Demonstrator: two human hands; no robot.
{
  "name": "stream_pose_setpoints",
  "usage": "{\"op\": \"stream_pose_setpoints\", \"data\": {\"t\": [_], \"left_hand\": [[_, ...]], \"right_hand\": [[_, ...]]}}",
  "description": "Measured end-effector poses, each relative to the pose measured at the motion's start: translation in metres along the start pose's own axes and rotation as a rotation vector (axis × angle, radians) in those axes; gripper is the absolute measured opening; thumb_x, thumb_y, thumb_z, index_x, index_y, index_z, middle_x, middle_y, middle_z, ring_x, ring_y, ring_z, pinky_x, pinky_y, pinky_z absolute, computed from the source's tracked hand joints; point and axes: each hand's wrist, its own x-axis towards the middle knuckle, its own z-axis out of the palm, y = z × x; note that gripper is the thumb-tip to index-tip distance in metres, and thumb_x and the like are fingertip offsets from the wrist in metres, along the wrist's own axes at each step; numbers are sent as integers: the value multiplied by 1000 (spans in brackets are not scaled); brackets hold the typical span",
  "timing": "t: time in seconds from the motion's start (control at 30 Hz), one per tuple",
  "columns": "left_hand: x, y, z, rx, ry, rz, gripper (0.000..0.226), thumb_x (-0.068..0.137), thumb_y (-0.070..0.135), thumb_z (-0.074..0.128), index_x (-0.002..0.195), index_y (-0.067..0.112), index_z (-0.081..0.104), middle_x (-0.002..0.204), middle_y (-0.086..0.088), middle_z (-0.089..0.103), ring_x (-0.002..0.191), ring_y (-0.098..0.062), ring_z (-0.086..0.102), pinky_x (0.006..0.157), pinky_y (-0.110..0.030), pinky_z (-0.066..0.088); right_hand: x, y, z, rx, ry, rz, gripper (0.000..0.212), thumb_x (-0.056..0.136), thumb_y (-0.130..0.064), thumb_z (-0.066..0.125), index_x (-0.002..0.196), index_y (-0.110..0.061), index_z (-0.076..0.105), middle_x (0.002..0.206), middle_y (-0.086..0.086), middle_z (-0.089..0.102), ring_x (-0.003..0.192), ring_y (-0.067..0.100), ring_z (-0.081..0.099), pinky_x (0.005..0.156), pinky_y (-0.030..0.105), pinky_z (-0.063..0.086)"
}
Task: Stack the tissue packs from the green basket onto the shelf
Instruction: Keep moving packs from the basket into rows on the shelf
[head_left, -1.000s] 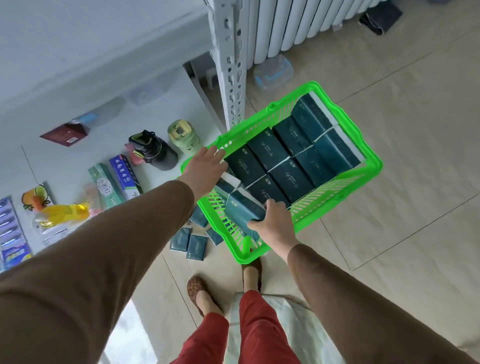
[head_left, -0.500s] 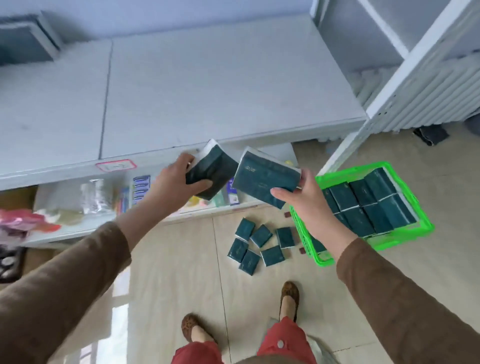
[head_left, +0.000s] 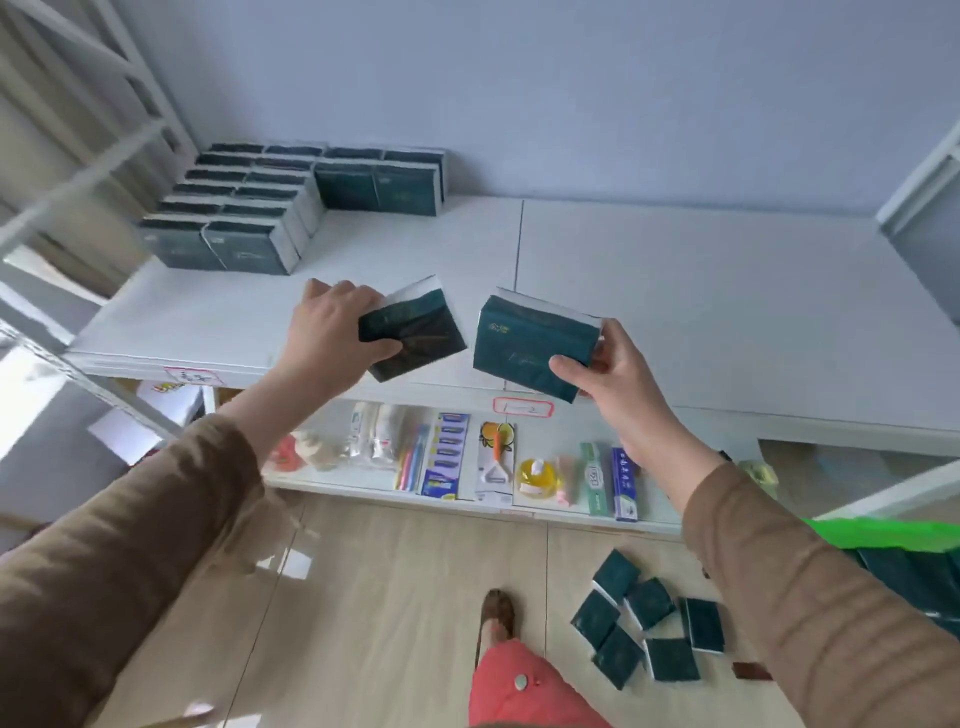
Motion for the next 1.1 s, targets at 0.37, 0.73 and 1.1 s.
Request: {"op": "stream_pose_setpoints", "data": {"t": [0.37, 0.73, 1.1], "left_hand": [[201, -121, 12, 145, 5, 50, 50, 76, 26, 81, 119, 13, 59, 114, -6, 64, 108, -29, 48, 89, -41, 44], [361, -198, 48, 381, -116, 171, 47, 79, 19, 79, 118, 12, 54, 122, -5, 46, 120, -31, 40, 83, -44, 54], [392, -236, 67, 261, -122, 238, 61, 77, 23, 81, 122, 9, 43, 113, -11, 53, 105, -30, 50, 78, -40, 52]], "right_hand": [[220, -5, 96, -159, 46, -51, 40, 81, -13, 78, 107, 3, 52, 108, 4, 68, 102, 16, 63, 93, 34, 49], [372, 17, 184, -260, 112, 23, 34, 85, -17, 75, 109, -5, 53, 103, -2, 66, 90, 4, 59, 65, 11, 47], [422, 31, 251, -209, 346, 91, 41, 82, -14, 78, 110, -17, 49, 106, 1, 65, 93, 18, 67, 83, 31, 54]]}}
